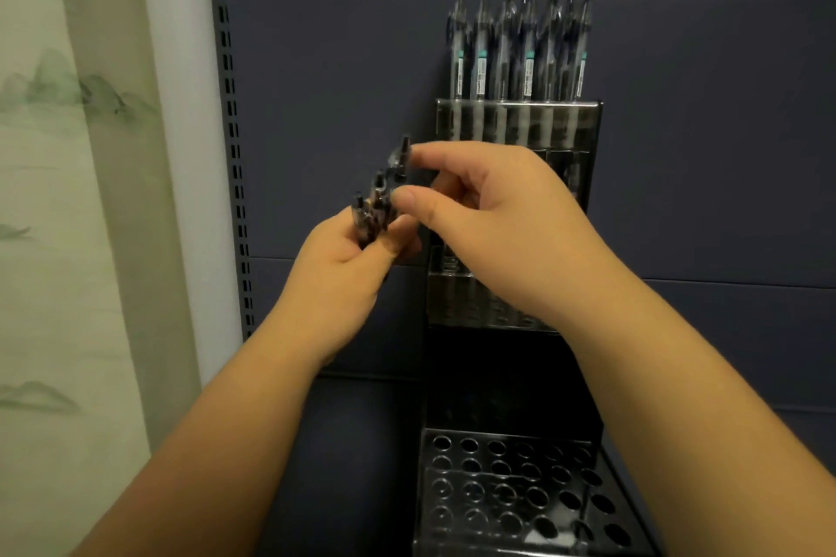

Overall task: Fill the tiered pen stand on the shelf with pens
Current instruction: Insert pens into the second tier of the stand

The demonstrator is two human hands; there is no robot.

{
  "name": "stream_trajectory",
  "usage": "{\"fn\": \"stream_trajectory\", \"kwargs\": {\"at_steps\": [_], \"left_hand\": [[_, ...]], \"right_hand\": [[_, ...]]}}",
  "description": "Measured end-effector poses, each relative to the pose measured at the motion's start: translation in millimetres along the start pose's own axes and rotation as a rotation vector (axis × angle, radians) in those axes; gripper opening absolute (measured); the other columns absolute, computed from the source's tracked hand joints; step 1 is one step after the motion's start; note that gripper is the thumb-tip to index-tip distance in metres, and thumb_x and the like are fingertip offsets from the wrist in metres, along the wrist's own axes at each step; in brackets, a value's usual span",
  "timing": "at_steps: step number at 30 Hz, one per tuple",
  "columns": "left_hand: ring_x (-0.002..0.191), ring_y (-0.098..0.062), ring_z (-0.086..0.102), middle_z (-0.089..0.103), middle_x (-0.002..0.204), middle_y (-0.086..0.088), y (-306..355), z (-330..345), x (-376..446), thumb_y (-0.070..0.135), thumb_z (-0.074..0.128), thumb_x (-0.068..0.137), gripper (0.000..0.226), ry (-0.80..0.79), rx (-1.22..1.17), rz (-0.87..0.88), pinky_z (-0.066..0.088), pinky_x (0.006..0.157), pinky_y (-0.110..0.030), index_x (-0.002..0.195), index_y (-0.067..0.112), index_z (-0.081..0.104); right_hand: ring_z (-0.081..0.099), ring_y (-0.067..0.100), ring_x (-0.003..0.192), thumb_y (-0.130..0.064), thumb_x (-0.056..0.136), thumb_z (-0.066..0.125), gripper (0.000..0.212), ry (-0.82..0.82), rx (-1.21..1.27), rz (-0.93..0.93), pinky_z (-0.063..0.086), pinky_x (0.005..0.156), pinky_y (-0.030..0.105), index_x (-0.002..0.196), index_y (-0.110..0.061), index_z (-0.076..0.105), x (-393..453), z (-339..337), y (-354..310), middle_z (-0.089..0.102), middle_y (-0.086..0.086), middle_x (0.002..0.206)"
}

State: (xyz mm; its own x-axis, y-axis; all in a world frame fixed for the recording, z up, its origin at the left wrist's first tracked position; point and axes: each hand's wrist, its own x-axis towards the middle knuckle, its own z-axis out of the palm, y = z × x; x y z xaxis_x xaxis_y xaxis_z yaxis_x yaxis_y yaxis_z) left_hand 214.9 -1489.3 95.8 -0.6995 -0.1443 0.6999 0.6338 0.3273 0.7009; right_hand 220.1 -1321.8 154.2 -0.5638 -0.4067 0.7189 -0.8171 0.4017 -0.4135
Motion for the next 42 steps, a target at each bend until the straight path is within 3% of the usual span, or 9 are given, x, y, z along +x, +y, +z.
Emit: {"fn": "stream_trajectory", "kwargs": {"at_steps": [3, 6, 12, 16, 20, 23, 28, 34, 42], "left_hand": [[0.092, -0.015, 0.072, 0.076, 0.096, 0.001, 3.0, -0.1, -0.5, 0.04, 0.06, 0.093, 0.027, -0.065, -0.031, 0.052, 0.053, 0.08, -0.031, 0.107, 0.02, 0.072], [0.084, 0.0, 0.068, 0.074, 0.088, 0.014, 5.1, 3.4, -2.7, 0.028, 0.058, 0.096, 0.015, -0.146, -0.053, 0.135, 0.048, 0.077, -0.014, 0.105, 0.025, 0.069], [0.068, -0.009, 0.059, 0.068, 0.074, 0.008, -10.1, 5.7, 1.6, 0.03, 0.053, 0.099, 0.015, 0.069, -0.157, 0.026, 0.05, 0.075, -0.024, 0.098, 0.024, 0.068], [0.055, -0.01, 0.052, 0.049, 0.056, 0.004, -23.5, 6.7, 5.7, 0.028, 0.052, 0.104, 0.019, 0.205, -0.297, -0.172, 0.059, 0.071, -0.039, 0.096, 0.017, 0.065], [0.045, -0.011, 0.036, 0.038, 0.052, 0.006, -33.3, 11.9, 4.2, 0.033, 0.053, 0.103, 0.019, 0.201, -0.298, -0.279, 0.039, 0.042, -0.028, 0.098, 0.017, 0.063], [0.047, -0.012, 0.03, 0.036, 0.052, 0.008, -42.1, 12.6, 5.5, 0.029, 0.057, 0.1, 0.015, 0.207, -0.186, -0.345, 0.027, 0.04, -0.024, 0.094, 0.016, 0.059], [0.05, -0.012, 0.029, 0.033, 0.061, 0.003, -48.6, 14.6, 5.5, 0.022, 0.049, 0.098, 0.016, 0.169, -0.064, -0.398, 0.028, 0.043, -0.026, 0.085, 0.018, 0.041], [0.059, -0.014, 0.044, 0.055, 0.074, 0.0, -48.8, 20.3, 3.6, 0.022, 0.047, 0.099, 0.016, 0.156, 0.027, -0.399, 0.041, 0.058, -0.035, 0.094, 0.014, 0.059], [0.064, -0.015, 0.049, 0.048, 0.073, -0.002, -42.4, 27.8, -0.9, 0.033, 0.046, 0.104, 0.018, 0.127, -0.015, -0.358, 0.048, 0.059, -0.03, 0.099, 0.019, 0.055]], "right_hand": [[0.07, 0.006, 0.081, -0.028, 0.099, 0.064, 0.024, -0.037, 0.109, -0.019, 0.058, 0.078, 0.027, 0.122, -0.029, 0.071, -1.7, -0.6, -3.6, 0.073, -0.003, 0.091], [0.066, -0.002, 0.083, -0.022, 0.098, 0.064, 0.013, 0.043, 0.134, -0.03, 0.055, 0.079, 0.021, 0.106, -0.028, 0.073, -1.4, -2.9, -2.0, 0.07, -0.013, 0.091], [0.057, 0.006, 0.066, -0.019, 0.103, 0.057, 0.016, 0.4, 0.553, 0.06, 0.044, 0.053, 0.019, 0.096, -0.026, 0.07, -3.5, -39.7, -5.6, 0.072, -0.01, 0.083], [0.064, 0.005, 0.072, -0.024, 0.102, 0.059, 0.011, 0.523, 0.404, 0.031, 0.049, 0.057, 0.02, 0.095, -0.028, 0.067, -5.9, -57.5, 0.0, 0.07, -0.01, 0.084], [0.068, 0.001, 0.074, -0.025, 0.101, 0.062, 0.012, 0.451, 0.279, 0.071, 0.052, 0.062, 0.021, 0.092, -0.028, 0.069, -2.0, -51.5, 10.7, 0.071, -0.01, 0.082], [0.07, 0.0, 0.078, -0.028, 0.1, 0.062, 0.009, 0.406, 0.166, 0.078, 0.058, 0.073, 0.029, 0.095, -0.027, 0.07, 0.3, -46.1, 15.5, 0.071, -0.01, 0.084], [0.071, 0.003, 0.081, -0.028, 0.099, 0.064, 0.006, 0.357, 0.101, 0.11, 0.062, 0.078, 0.036, 0.099, -0.028, 0.07, 4.0, -37.8, 22.8, 0.071, -0.01, 0.085], [0.071, 0.004, 0.075, -0.027, 0.1, 0.064, 0.01, 0.42, 0.157, 0.134, 0.062, 0.064, 0.028, 0.097, -0.022, 0.072, 6.6, -38.4, 24.1, 0.071, -0.007, 0.082], [0.072, 0.006, 0.075, -0.028, 0.1, 0.064, 0.014, 0.336, 0.06, 0.163, 0.063, 0.067, 0.031, 0.086, -0.028, 0.069, 10.0, -32.6, 31.4, 0.072, -0.004, 0.08]]}}
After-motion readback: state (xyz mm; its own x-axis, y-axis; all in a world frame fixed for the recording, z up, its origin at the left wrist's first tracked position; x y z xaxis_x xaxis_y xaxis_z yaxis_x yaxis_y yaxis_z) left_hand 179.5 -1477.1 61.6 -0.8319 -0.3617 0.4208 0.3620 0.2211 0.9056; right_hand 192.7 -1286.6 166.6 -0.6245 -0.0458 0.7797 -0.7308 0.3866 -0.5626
